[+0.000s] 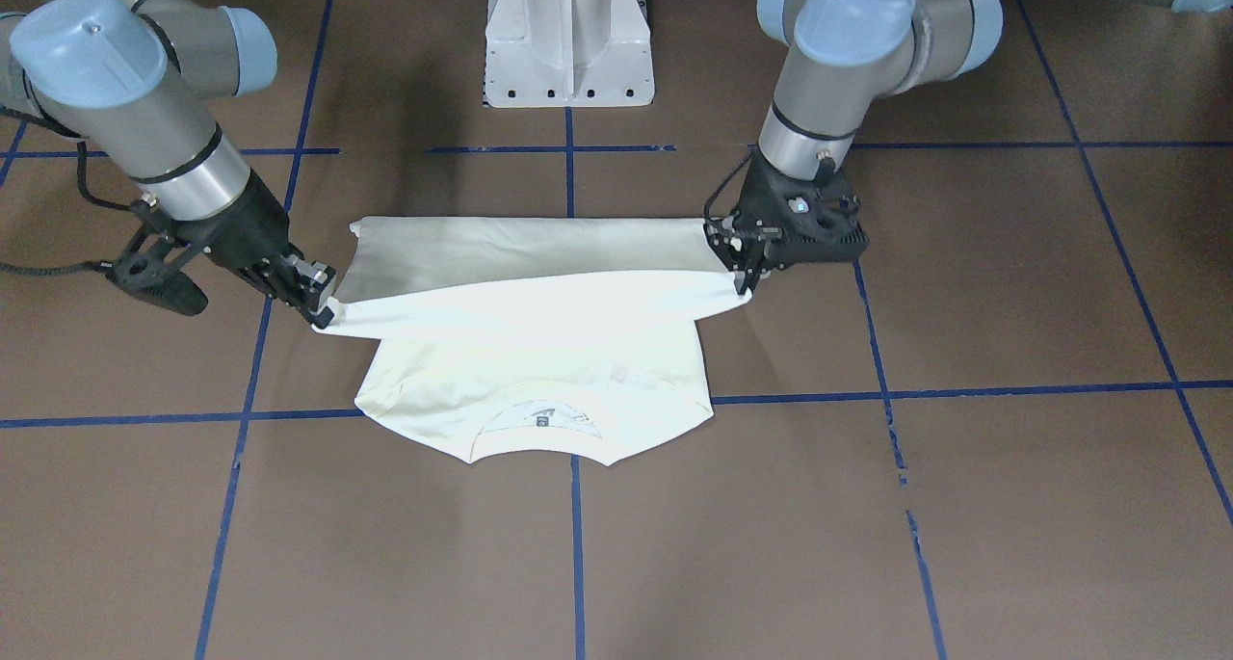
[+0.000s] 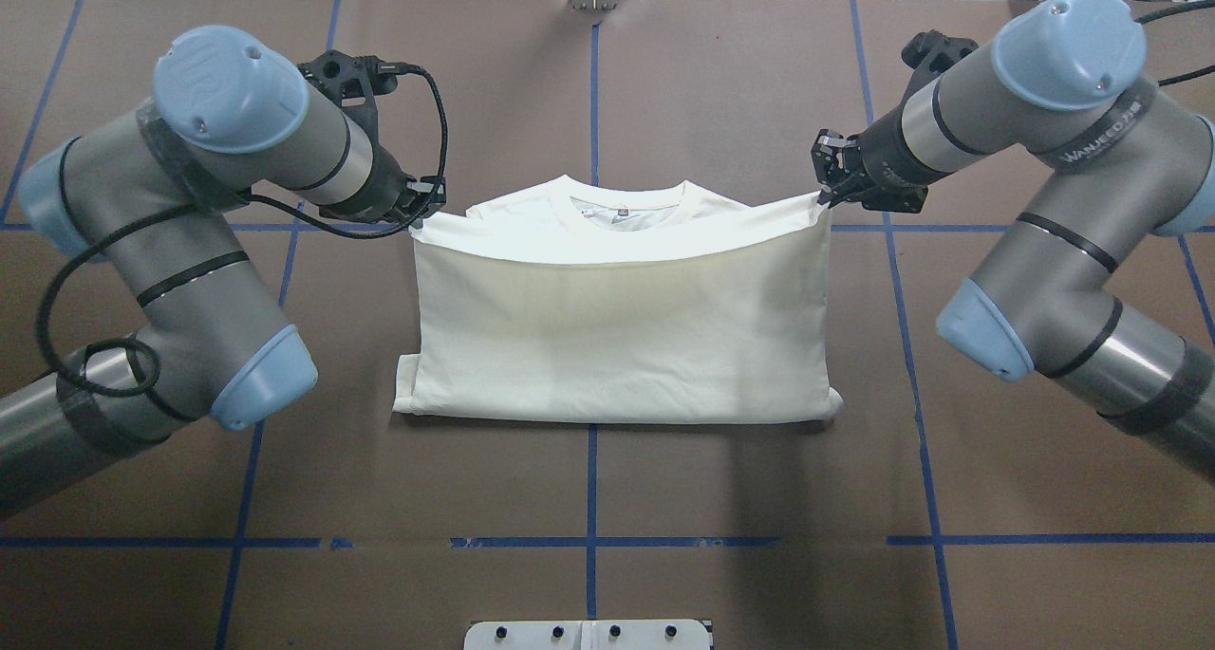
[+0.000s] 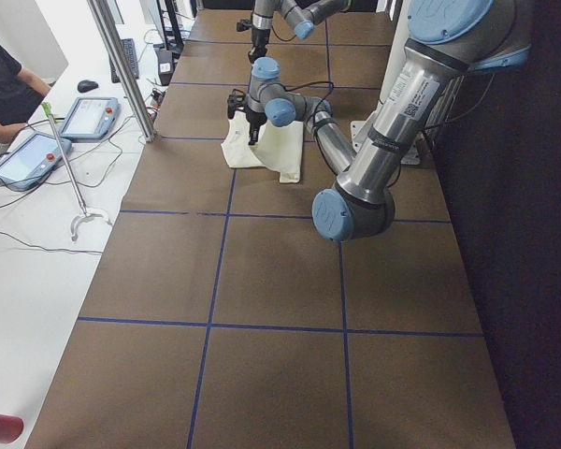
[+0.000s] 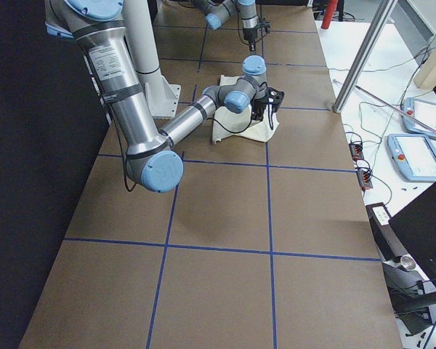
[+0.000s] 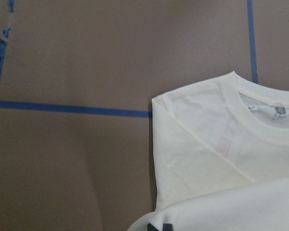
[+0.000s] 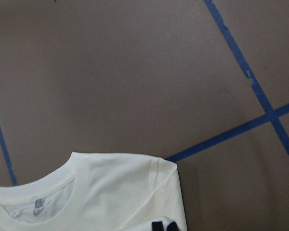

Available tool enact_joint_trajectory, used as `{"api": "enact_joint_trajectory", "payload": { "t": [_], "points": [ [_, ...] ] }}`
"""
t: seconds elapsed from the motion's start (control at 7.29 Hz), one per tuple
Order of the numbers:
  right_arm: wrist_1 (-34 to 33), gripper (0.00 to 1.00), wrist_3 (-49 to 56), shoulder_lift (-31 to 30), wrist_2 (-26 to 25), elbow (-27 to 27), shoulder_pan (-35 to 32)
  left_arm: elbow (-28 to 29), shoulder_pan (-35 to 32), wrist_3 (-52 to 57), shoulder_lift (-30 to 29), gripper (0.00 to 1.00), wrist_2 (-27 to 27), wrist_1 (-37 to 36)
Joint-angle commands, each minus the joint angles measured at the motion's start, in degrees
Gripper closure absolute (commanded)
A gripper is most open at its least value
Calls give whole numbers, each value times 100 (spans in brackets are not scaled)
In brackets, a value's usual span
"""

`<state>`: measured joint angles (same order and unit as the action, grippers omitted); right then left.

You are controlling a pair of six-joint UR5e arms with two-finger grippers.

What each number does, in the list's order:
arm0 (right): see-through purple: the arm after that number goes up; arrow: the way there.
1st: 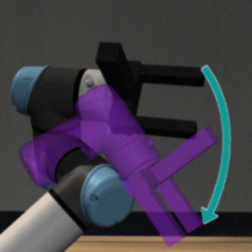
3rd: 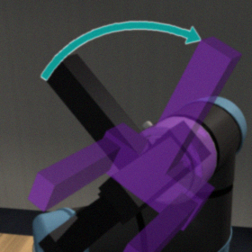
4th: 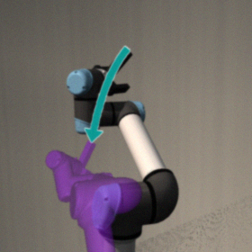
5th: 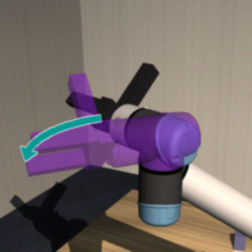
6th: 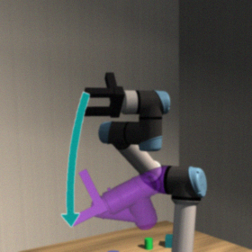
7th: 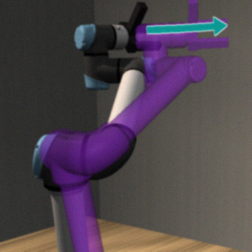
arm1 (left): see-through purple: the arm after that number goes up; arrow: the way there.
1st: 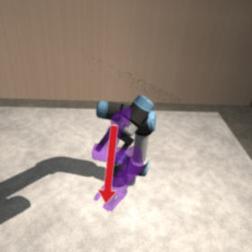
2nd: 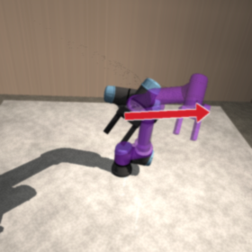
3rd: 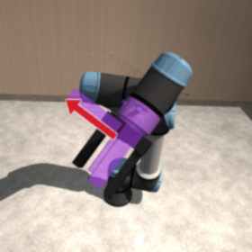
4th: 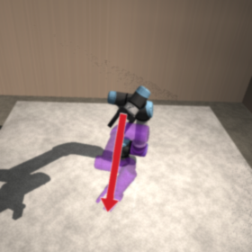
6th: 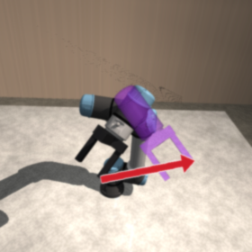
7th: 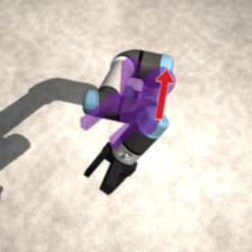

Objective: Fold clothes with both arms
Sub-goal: 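Lower the hem near the collar and open both grippers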

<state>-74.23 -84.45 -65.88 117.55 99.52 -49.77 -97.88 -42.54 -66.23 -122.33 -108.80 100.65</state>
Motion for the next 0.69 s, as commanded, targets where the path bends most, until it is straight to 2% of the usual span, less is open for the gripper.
{"api": "enact_joint_trajectory", "payload": {
  "t": [0.0, 0.55],
  "points": [
    [14, 100, 227, 294, -4, -826, -129, 1127, -123, 67, -54, 100, -1, 1251],
    [5, 100, 210, 392, -4, -926, -77, 1157, -105, -3, -238, 100, -10, 1273]
  ]
}}
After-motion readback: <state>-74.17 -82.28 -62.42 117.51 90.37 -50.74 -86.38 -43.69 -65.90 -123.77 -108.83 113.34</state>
